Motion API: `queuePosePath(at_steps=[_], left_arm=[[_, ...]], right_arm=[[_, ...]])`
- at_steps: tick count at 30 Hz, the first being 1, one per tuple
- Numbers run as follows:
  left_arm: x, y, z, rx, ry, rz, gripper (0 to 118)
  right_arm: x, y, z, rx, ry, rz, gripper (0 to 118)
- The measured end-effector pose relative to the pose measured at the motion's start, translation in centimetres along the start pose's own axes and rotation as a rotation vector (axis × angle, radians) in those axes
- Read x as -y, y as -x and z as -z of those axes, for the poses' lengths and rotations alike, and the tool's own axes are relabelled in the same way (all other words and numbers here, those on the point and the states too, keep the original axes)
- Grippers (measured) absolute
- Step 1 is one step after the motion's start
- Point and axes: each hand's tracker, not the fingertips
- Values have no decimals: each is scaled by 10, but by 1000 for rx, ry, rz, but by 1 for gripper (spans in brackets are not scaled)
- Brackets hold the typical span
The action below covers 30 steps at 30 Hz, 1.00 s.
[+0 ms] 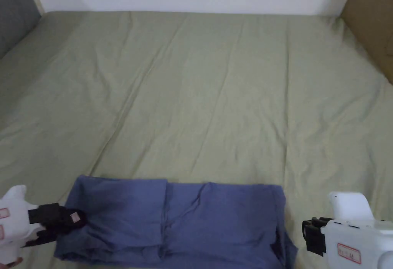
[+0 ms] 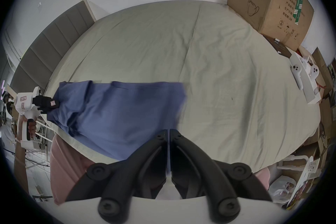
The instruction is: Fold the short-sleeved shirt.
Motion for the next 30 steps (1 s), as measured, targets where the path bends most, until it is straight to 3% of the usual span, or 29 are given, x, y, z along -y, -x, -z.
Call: queuePosePath(at_steps=[4, 7, 12, 14, 18, 26, 28, 29, 30], left_arm=[[3, -26, -17, 5, -19, 26, 8], [11, -76, -20, -54, -34, 142, 8], [32, -176, -14, 117, -24, 281, 8], [48, -216, 5, 107, 28, 395, 8], [83, -269, 63, 165, 159, 491, 8], [126, -289, 181, 88, 435, 550, 12], [130, -287, 184, 120, 483, 542, 37], [129, -287, 180, 127, 462, 531, 67], [124, -285, 174, 142, 452, 528, 83]], right_arm=[[6, -9, 5, -5, 15, 16, 3], [9, -14, 4, -2, 20, 28, 3], [11, -32, 0, 1, 6, 75, 3], [12, -40, -2, 3, -3, 97, 3], [18, -58, -4, 2, -13, 138, 3], [40, -86, -7, 18, 13, 231, 3], [45, -90, -7, 8, 18, 248, 3], [47, -91, -6, 4, 21, 255, 3], [48, -92, -6, 2, 24, 258, 3]])
